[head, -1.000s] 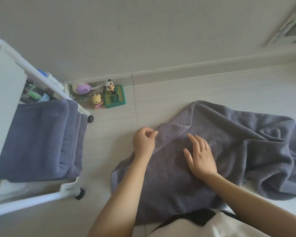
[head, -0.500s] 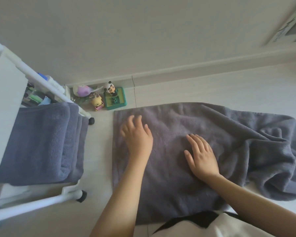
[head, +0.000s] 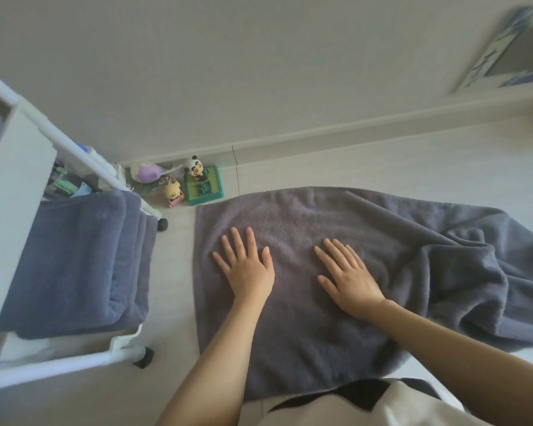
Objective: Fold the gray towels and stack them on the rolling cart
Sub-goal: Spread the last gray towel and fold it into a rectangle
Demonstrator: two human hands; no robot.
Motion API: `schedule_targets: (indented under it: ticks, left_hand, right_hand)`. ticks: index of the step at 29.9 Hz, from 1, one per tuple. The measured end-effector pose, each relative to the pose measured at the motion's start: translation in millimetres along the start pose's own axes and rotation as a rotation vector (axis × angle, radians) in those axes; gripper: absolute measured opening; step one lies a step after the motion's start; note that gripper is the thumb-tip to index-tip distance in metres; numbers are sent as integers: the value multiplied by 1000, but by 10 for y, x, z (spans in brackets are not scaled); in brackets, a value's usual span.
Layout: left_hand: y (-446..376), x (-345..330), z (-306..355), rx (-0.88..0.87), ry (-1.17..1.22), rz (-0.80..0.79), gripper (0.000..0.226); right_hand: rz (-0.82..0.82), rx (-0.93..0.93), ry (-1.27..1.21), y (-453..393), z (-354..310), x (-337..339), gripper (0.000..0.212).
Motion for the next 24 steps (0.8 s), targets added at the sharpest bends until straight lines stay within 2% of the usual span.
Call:
schedule_targets:
  ticks: [3,6,8,12,16,20,22,24]
  left_hand:
    - [211,100,271,-190,82,76,72]
    - [625,-28,495,-399,65,114,61]
    - [774,-183,414,-380,15,54,62]
    - [837,-232,356,-297,-67,-23,71]
    - [840,-108,728,-317,-17,-44,85]
    - [1103,-255,1190,-428,64,-68,76]
    - [1196,-374,1271,-431,13,-77,69]
    - [1221,-452,1308,-412,-56,-18,65]
  right_hand:
    - [160,-13,-74,108,62,188,51]
    - [320,-94,-7,337,198,327,47]
    - [315,-246,20,468,386,352,54]
    - [200,-538,-6,893,1004,364,75]
    - [126,-470,66,1167,1225,325,74]
    - [93,-402,91,1296,1233,288,69]
    - [77,-361,119,1347,1315,287,65]
    - [36,-333,135,1464,1517,282,63]
Point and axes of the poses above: each hand's wrist, its own y-axis away from the middle knuckle, its own x-axis out of the back of the hand, z = x × y, the point moved 4 cm from there along -y, towards the middle knuckle, and after that the axes turned 1 degree about z, right-handed, at the moved point
